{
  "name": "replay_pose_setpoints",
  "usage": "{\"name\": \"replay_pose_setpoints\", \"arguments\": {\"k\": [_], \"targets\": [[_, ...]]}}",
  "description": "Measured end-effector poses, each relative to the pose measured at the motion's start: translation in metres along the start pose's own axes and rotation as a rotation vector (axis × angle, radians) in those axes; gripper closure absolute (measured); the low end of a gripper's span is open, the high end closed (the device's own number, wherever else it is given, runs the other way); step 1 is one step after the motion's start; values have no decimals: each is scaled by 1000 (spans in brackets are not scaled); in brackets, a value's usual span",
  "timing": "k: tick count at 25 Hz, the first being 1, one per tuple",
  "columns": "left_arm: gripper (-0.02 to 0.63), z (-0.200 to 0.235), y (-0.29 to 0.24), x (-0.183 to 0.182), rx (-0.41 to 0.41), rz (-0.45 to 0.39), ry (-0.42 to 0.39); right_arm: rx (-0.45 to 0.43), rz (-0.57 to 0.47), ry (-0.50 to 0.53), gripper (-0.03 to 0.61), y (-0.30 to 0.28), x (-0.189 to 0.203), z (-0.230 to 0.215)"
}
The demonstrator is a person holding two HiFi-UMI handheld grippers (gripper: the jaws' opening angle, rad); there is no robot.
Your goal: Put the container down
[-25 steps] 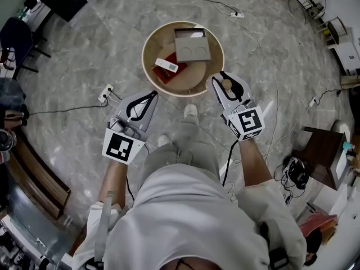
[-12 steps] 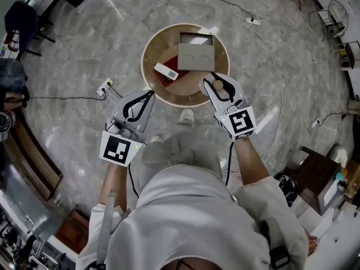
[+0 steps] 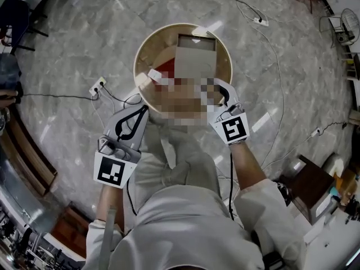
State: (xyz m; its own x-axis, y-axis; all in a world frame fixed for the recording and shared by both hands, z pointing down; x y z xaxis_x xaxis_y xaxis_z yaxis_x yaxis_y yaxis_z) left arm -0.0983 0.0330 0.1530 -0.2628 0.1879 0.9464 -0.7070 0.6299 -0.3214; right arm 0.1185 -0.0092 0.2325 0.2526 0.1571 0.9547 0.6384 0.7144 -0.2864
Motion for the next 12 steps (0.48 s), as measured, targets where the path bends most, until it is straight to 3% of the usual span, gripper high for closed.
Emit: {"name": "replay_pose_setpoints", "arguments": {"k": [12], "targets": [[607, 42, -85, 94, 50, 61, 54, -9, 10, -16, 463, -75, 112, -23]]}}
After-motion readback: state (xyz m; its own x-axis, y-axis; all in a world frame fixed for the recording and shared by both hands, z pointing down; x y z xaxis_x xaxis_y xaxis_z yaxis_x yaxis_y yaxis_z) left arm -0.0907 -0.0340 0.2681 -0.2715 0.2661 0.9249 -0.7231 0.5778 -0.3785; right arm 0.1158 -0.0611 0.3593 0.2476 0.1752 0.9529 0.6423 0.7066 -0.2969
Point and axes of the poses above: the fingertips, and each gripper's own axes: y backward along the fingers, z to its left, x out of its underside, the point moved 6 cm from there along y, backward along the fingers, and after that the axes turned 1 degree about -z, right-handed, at the moved point
